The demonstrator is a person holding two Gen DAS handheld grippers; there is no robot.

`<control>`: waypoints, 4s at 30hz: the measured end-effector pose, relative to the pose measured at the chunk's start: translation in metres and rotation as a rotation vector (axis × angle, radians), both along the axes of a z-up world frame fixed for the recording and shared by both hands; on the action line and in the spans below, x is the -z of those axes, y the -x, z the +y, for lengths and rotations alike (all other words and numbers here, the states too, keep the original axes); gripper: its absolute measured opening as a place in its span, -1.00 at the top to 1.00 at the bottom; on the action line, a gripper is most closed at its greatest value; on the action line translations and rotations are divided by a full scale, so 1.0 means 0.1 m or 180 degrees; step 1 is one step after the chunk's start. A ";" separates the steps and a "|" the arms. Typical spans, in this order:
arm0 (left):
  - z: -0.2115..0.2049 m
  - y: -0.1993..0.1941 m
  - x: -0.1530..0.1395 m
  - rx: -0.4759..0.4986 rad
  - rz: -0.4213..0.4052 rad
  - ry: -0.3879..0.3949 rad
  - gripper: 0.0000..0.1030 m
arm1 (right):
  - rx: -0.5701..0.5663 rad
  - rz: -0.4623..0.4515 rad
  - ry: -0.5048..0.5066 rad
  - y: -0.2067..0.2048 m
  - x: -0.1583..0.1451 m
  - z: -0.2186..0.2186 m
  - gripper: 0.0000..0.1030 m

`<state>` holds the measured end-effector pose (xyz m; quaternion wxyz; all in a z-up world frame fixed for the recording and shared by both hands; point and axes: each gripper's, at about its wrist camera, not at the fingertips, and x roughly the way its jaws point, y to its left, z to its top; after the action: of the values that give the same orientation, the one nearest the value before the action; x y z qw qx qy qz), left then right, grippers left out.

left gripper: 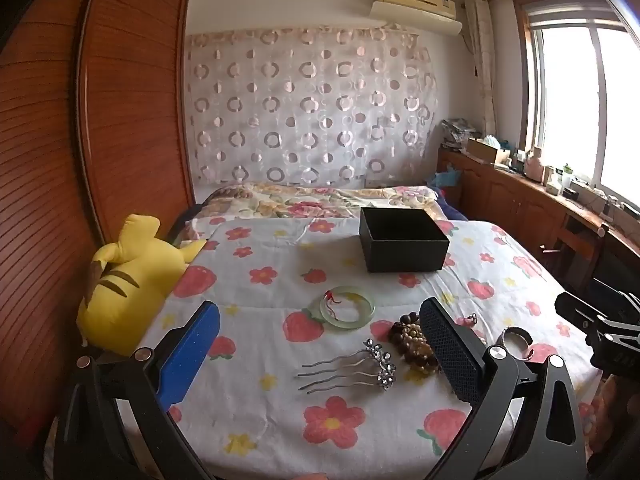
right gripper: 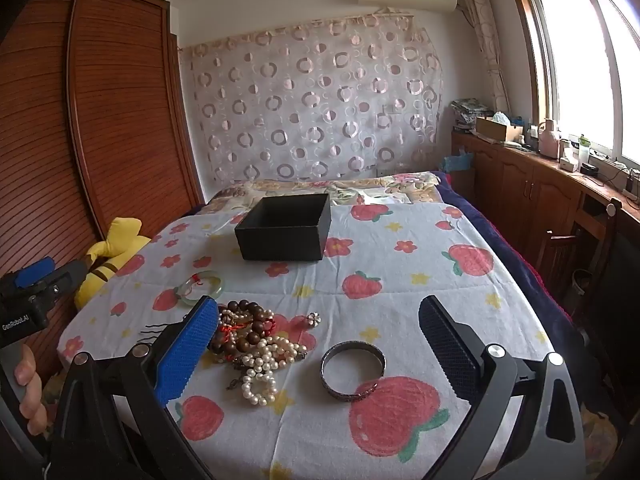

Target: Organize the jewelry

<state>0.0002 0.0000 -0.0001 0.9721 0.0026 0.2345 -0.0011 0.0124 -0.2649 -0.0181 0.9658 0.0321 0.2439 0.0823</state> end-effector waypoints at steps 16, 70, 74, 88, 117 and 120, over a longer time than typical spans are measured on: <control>0.00 0.00 0.00 0.0000 0.0005 0.0000 -0.88 | 0.0012 0.0000 -0.0002 0.00 -0.01 0.00 -0.96; 0.00 0.00 0.00 0.0003 -0.0001 -0.0038 -0.88 | 0.0013 -0.0022 0.0008 0.01 -0.04 -0.02 -0.96; -0.01 0.00 0.00 0.0002 0.0003 -0.0039 -0.88 | 0.0015 -0.0020 0.0006 0.01 -0.04 -0.01 -0.96; -0.02 0.00 -0.01 0.0001 0.0002 -0.0043 -0.88 | 0.0013 -0.0025 0.0006 0.01 -0.05 -0.02 -0.96; 0.31 -0.19 0.48 0.0205 0.0508 0.0107 -0.88 | -0.0550 0.0698 0.0373 -0.31 0.56 -0.13 -0.69; 0.33 -0.22 0.57 0.0215 0.0580 0.0074 -0.88 | -0.0605 0.0822 0.0414 -0.37 0.67 -0.11 -0.69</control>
<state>0.0227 0.0328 -0.0566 0.9461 -0.0009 0.3218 -0.0369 0.0496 -0.2759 -0.0855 0.9143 -0.0434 0.3727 0.1526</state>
